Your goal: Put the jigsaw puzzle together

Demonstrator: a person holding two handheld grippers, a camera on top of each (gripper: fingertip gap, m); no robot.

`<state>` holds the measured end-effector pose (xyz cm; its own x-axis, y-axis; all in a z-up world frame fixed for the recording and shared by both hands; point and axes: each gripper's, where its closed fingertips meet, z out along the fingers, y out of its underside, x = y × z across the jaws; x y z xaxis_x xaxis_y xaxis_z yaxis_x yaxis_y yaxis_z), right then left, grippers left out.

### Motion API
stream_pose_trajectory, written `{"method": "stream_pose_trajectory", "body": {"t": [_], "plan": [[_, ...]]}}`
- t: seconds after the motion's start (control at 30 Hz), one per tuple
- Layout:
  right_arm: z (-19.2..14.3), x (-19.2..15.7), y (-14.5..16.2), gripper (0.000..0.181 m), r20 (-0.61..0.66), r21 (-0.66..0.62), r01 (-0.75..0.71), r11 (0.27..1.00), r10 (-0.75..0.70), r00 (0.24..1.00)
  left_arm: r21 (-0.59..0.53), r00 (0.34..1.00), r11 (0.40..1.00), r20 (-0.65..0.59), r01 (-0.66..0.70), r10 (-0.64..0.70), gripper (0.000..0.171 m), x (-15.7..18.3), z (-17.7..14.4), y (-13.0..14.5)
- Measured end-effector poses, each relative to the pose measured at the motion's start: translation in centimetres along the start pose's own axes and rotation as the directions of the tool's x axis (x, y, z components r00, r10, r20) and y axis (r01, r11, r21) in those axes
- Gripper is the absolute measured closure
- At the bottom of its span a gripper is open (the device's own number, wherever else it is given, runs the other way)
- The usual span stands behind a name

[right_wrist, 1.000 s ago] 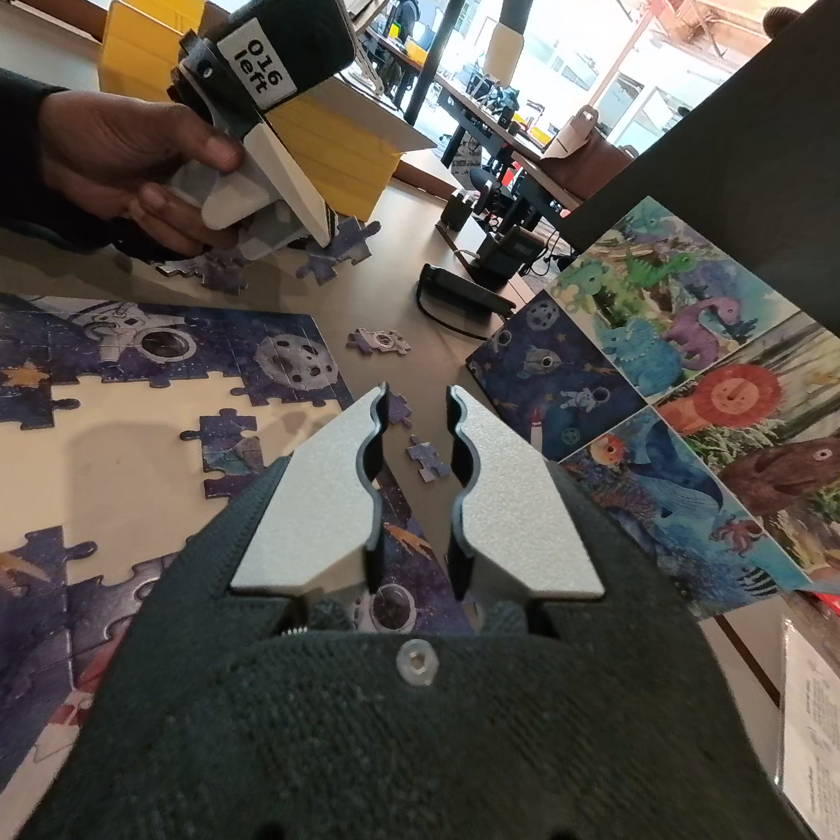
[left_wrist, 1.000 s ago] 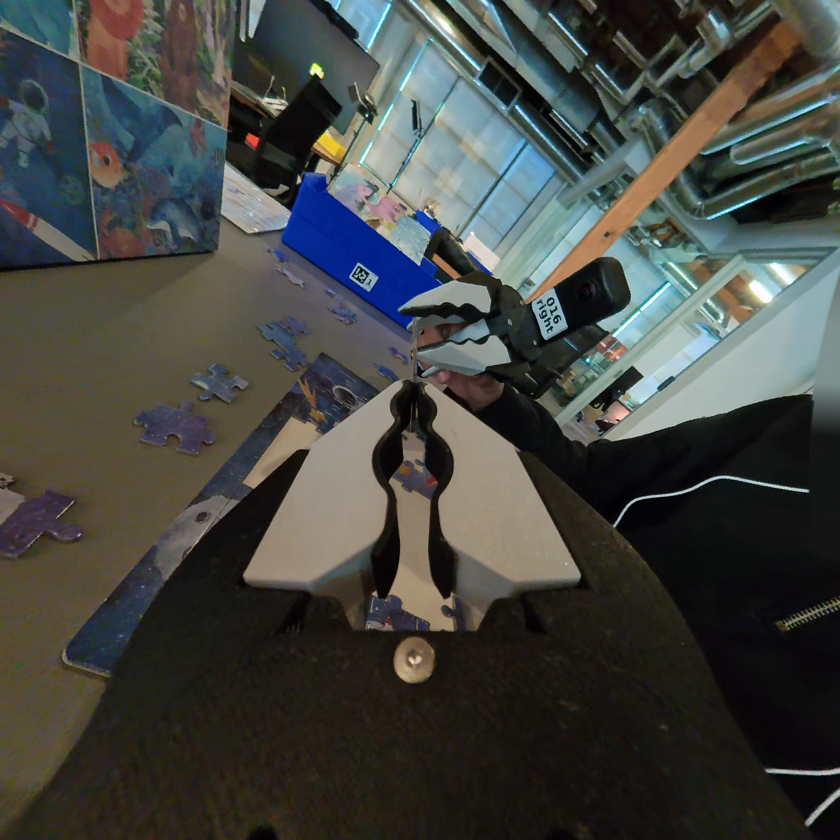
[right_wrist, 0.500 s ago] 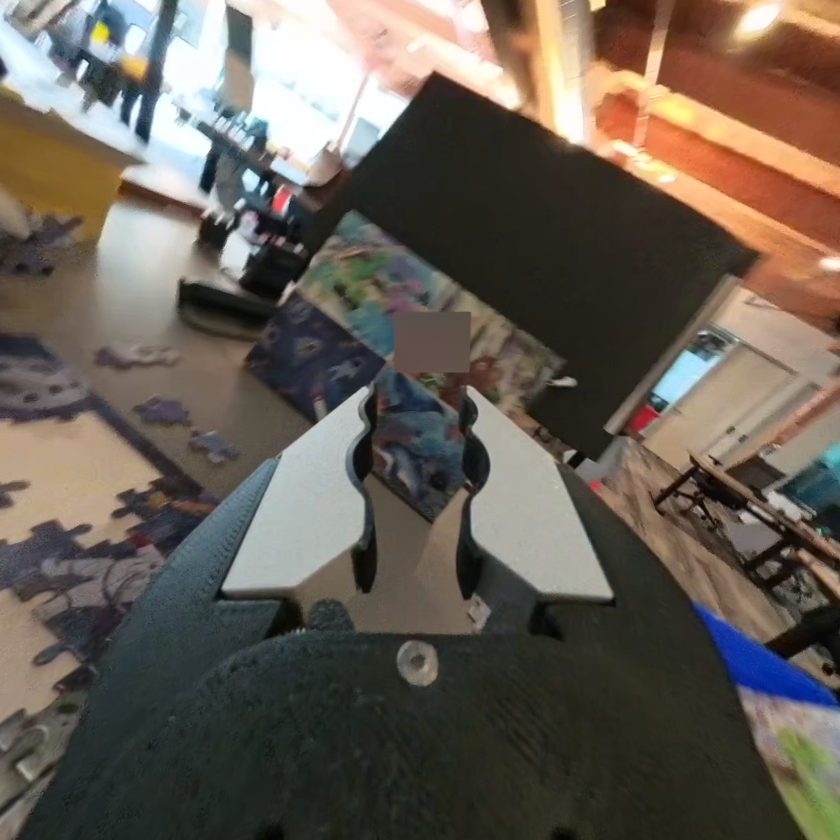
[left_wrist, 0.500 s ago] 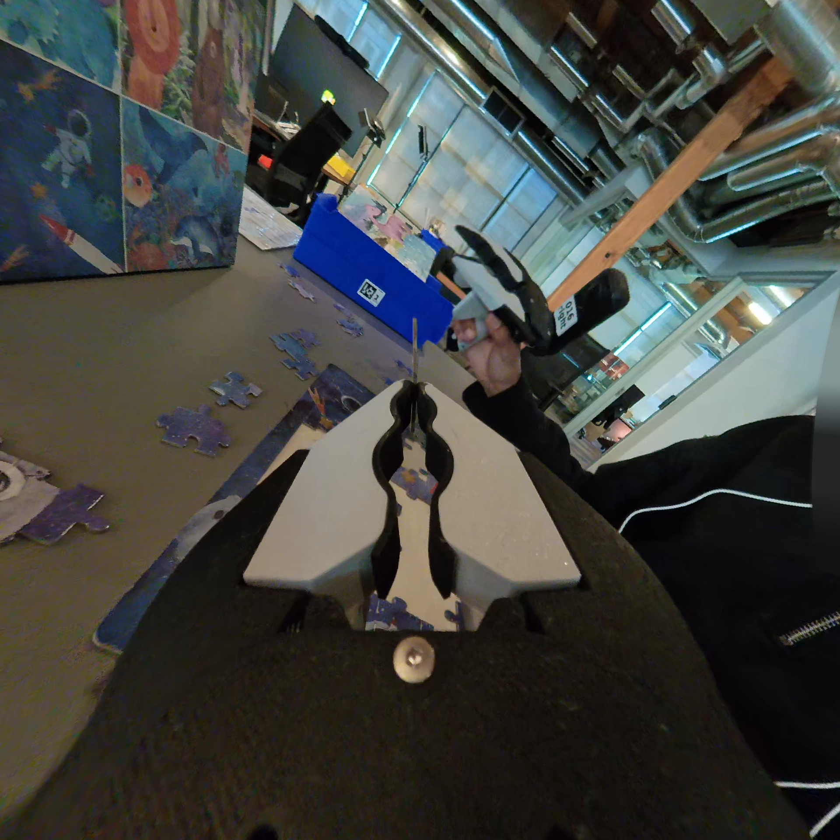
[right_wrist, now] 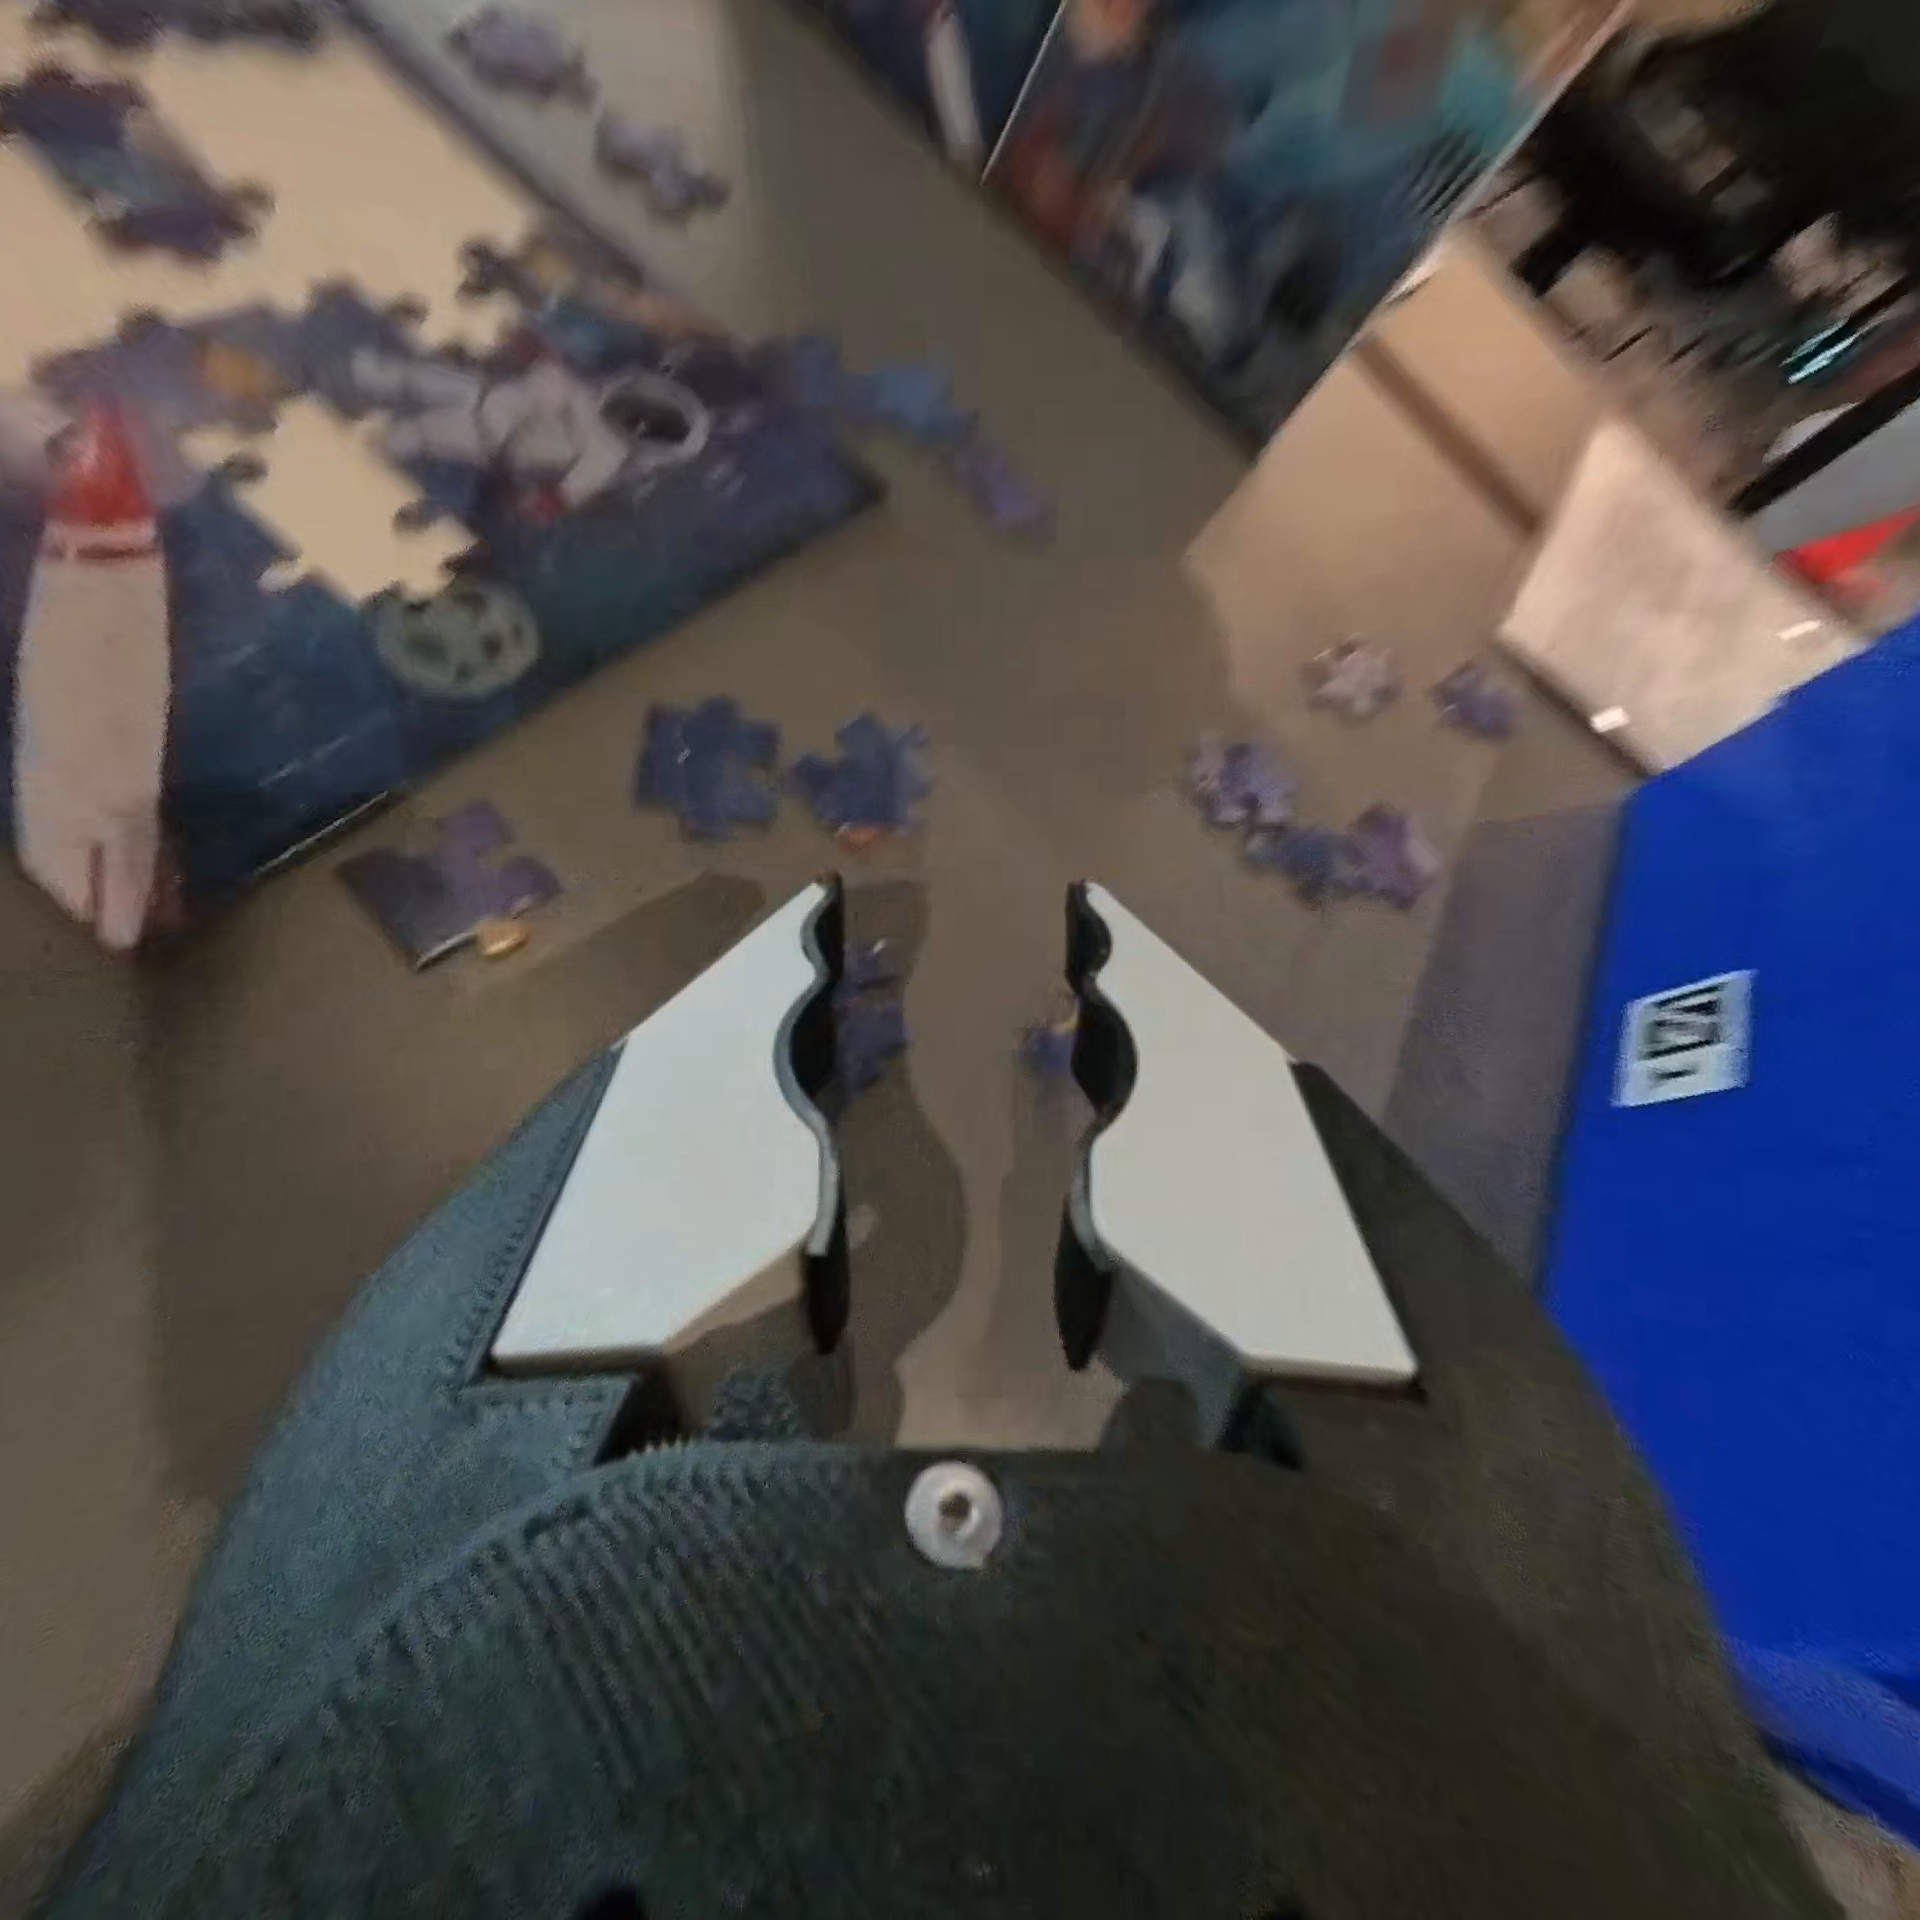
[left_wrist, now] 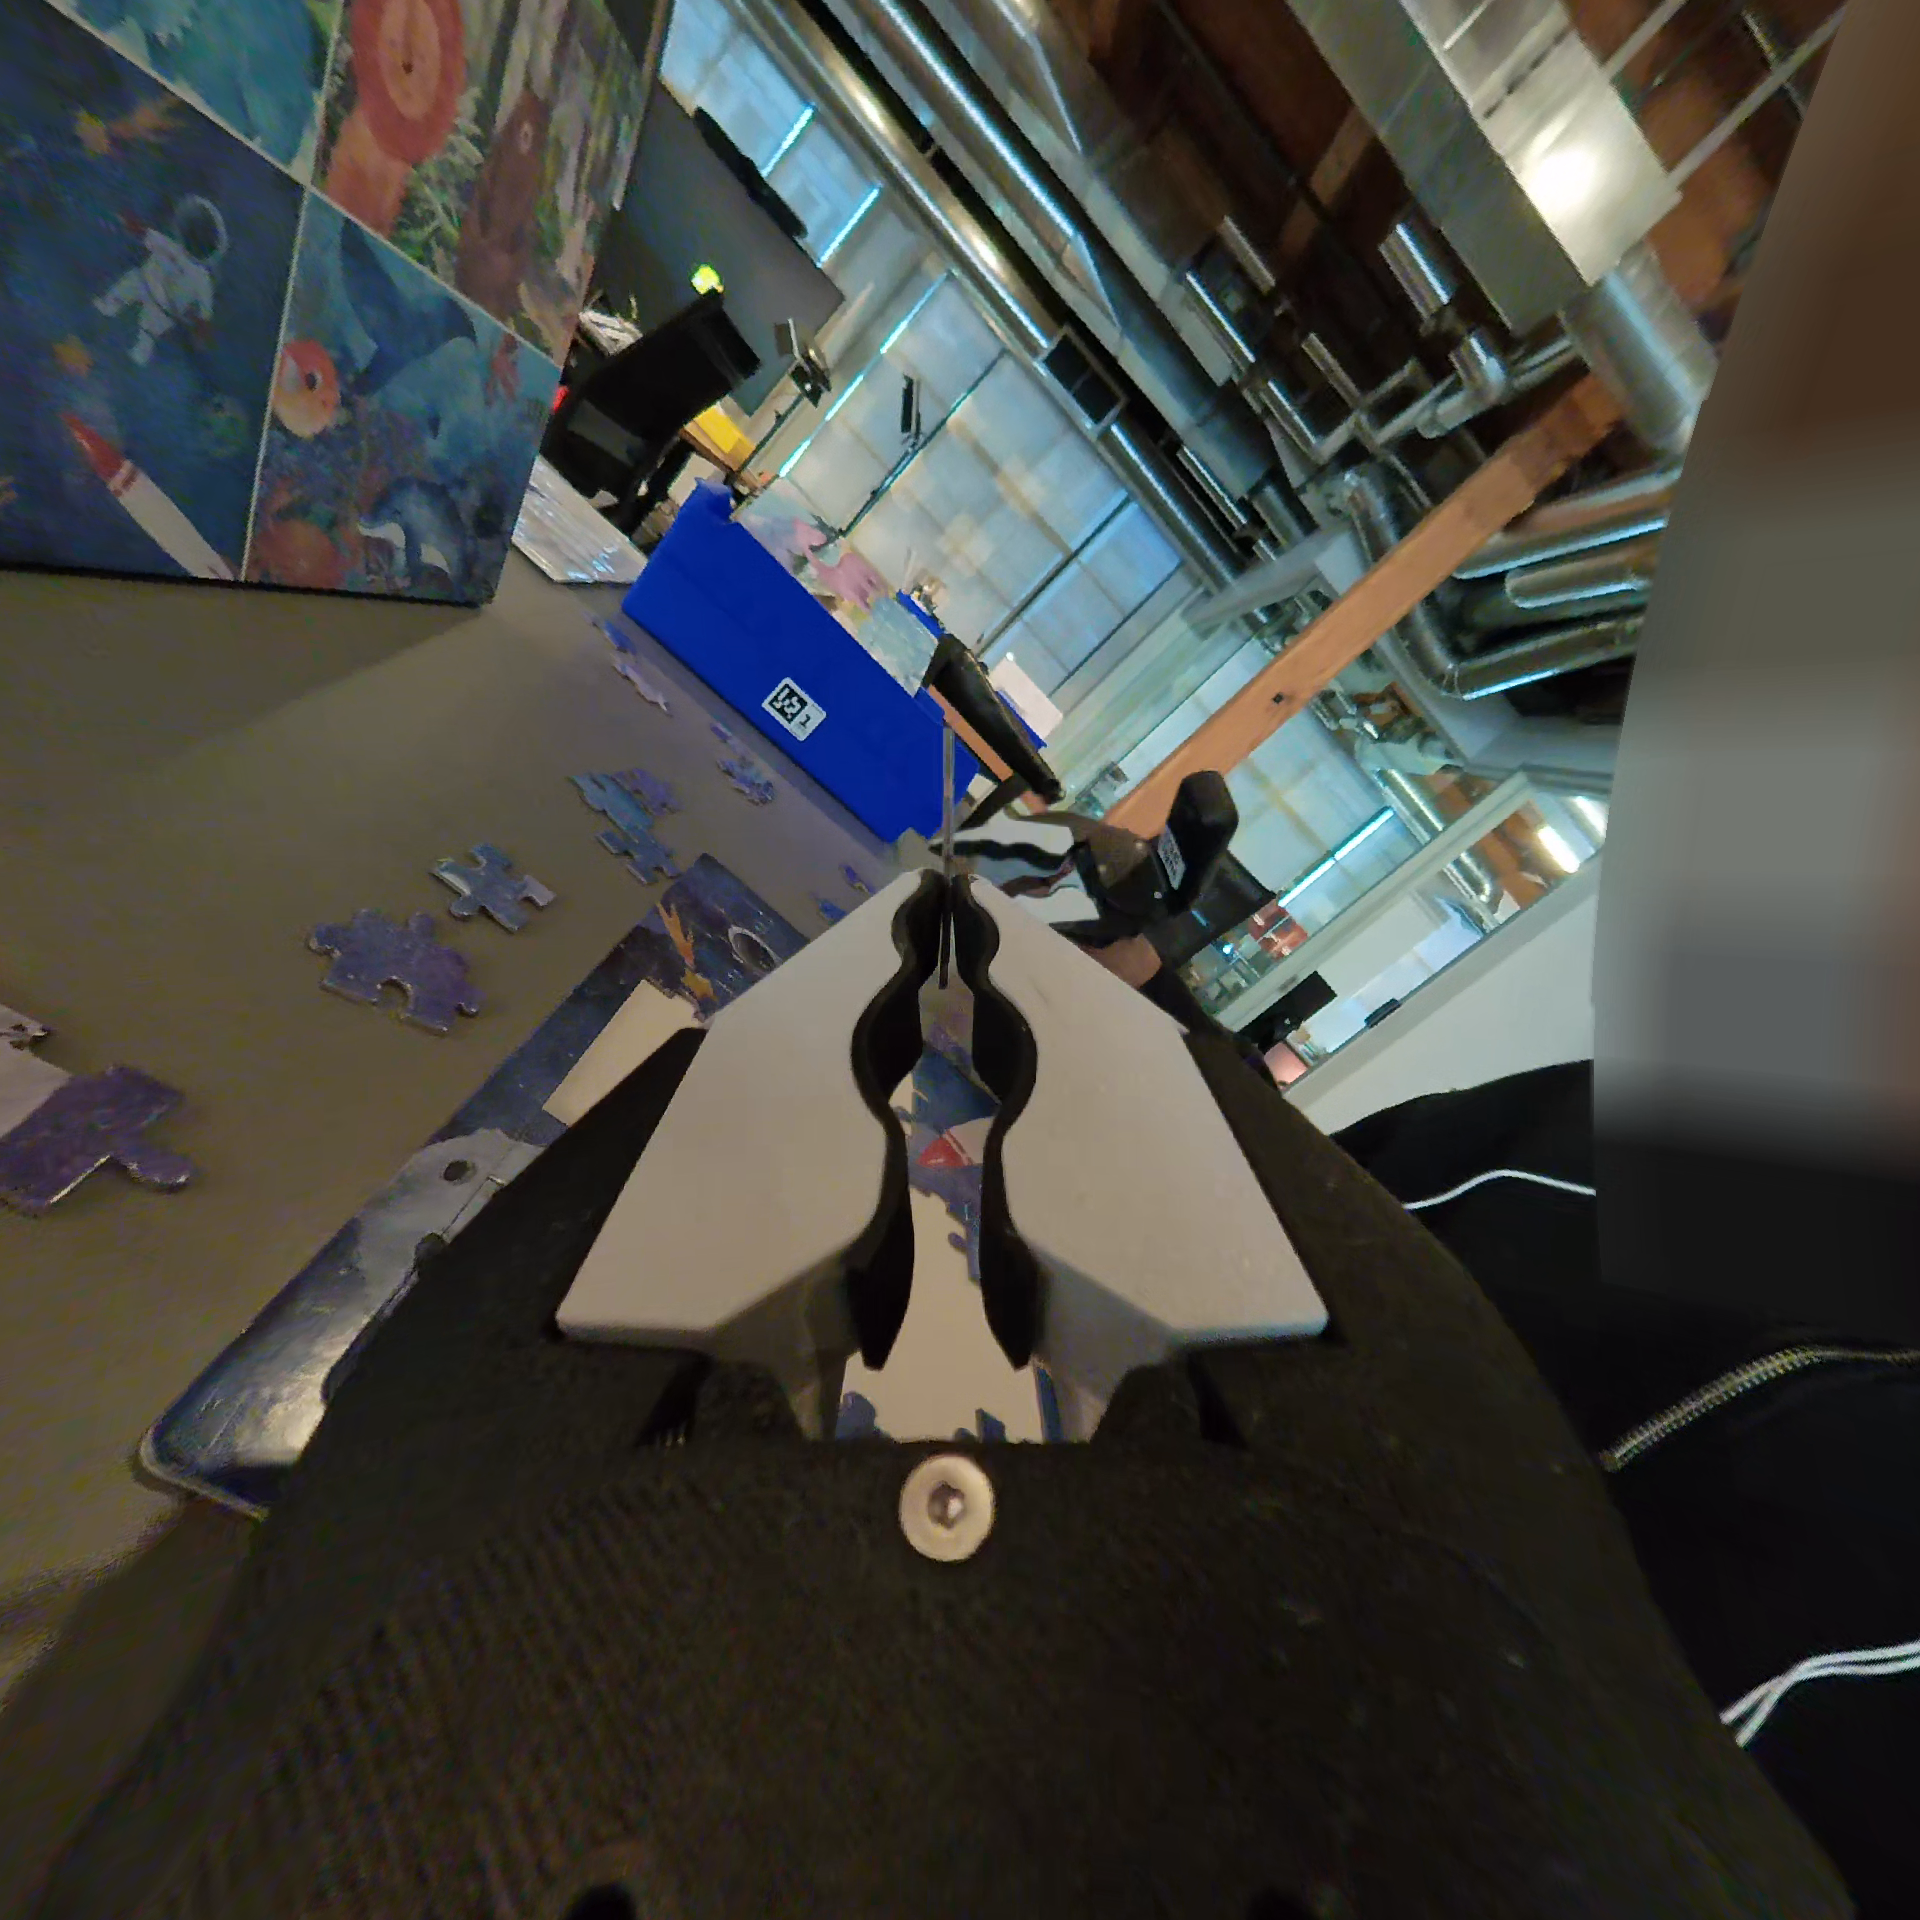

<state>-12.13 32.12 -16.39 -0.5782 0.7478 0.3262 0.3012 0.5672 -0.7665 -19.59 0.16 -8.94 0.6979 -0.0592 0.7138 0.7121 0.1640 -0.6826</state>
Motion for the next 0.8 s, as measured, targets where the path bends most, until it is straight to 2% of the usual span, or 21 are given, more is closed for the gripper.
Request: {"method": "stream_pose_trajectory", "body": {"t": [0.17,0.27,0.57,0.67,0.77,0.8], "plan": [[1.5,-2.8,3.0,0.133,0.23,-0.151,-0.098,0.984,0.131,0.964,-0.022,1.0,1.0,0.021,-0.004,0.005,0.171,-0.5,0.2,0.5],[1.8,-2.8,3.3,0.134,0.289,-0.144,-0.133,0.981,0.17,0.942,-0.021,1.0,1.0,0.023,-0.002,0.002,0.171,-0.6,0.1,0.5],[2.0,-3.1,3.4,0.139,0.339,-0.147,-0.105,0.984,0.15,0.929,-0.031,0.999,0.999,0.03,0.016,-0.015,0.171,-1.1,0.1,0.8],[2.2,-3.4,3.1,0.146,0.35,-0.144,-0.095,0.985,0.141,0.926,-0.049,0.999,0.999,0.036,0.013,-0.011,0.171,-1.2,0.3,1.2],[2.2,-3.8,2.9,0.162,0.364,-0.148,-0.082,0.986,0.131,0.922,-0.058,0.999,0.998,0.035,0.013,-0.011,0.171,-1.2,0.4,1.4],[2.2,-3.8,2.9,0.162,0.366,-0.152,-0.075,0.986,0.126,0.922,-0.06,0.999,0.998,0.035,0.014,-0.012,0.171,-1.2,0.4,1.4]]}}
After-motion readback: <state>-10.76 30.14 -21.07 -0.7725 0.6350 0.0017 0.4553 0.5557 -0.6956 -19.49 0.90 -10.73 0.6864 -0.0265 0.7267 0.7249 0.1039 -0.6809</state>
